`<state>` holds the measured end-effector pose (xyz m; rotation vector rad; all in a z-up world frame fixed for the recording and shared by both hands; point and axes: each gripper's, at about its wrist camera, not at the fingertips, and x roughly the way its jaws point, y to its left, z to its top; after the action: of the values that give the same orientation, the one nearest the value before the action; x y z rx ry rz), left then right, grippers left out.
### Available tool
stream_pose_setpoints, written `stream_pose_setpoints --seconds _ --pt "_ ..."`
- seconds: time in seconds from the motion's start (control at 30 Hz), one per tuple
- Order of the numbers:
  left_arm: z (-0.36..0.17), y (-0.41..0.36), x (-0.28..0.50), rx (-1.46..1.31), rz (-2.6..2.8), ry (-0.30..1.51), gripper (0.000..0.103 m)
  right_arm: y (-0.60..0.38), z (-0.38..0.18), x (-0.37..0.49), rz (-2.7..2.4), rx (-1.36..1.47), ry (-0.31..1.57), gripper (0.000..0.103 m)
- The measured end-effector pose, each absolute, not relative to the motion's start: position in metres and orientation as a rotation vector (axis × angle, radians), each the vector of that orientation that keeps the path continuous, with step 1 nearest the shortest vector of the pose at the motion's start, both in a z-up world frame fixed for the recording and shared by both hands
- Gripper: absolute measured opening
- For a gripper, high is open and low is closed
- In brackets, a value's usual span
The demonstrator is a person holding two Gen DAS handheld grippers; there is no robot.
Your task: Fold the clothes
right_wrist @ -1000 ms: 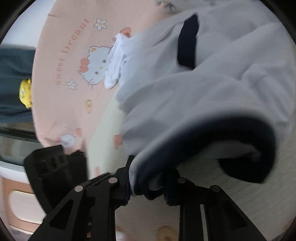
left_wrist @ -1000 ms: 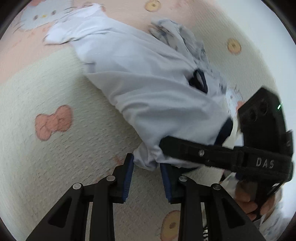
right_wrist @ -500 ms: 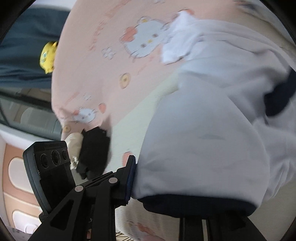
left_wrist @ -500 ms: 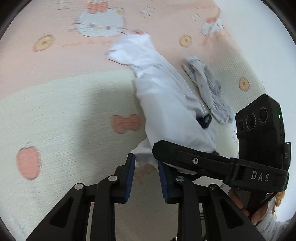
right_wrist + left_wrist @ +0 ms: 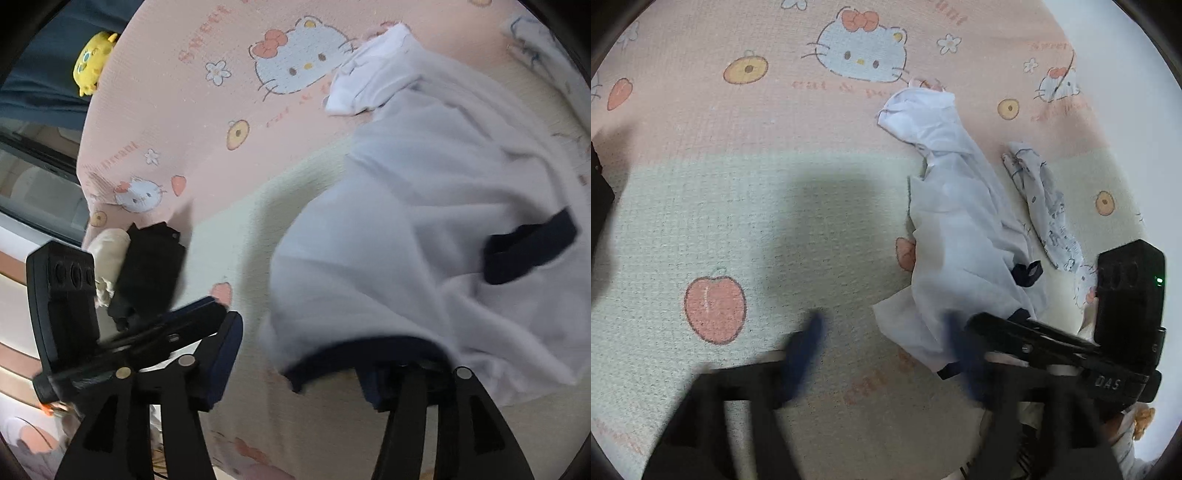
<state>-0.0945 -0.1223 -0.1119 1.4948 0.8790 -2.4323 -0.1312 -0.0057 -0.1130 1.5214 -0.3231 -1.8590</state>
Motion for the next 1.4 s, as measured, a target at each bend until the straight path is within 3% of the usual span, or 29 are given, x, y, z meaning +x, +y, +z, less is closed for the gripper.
stream_pose_setpoints --seconds 0.27,0.73,1.23,1.4 --pt "-0.120 -0.104 -0.093 1.555 -2.447 0.730 0.084 0.016 -0.099 -0.113 -1.965 1.507 -0.021 0.064" --pt "-0.127 -0.067 -0.105 1.629 -2.523 0.520 0.084 0.041 -0.114 -0.116 -2.099 1.522 0.040 0.068" --pt "-0.162 -0.057 -0.130 1.709 -2.496 0.256 0.084 0.020 -0.143 -0.093 -2.222 1.414 0.404 0.069" --pt "-0.170 -0.045 -0.130 1.675 -2.503 -0.031 0.085 0.007 -0.146 -0.079 -2.247 1.327 0.628 0.069"
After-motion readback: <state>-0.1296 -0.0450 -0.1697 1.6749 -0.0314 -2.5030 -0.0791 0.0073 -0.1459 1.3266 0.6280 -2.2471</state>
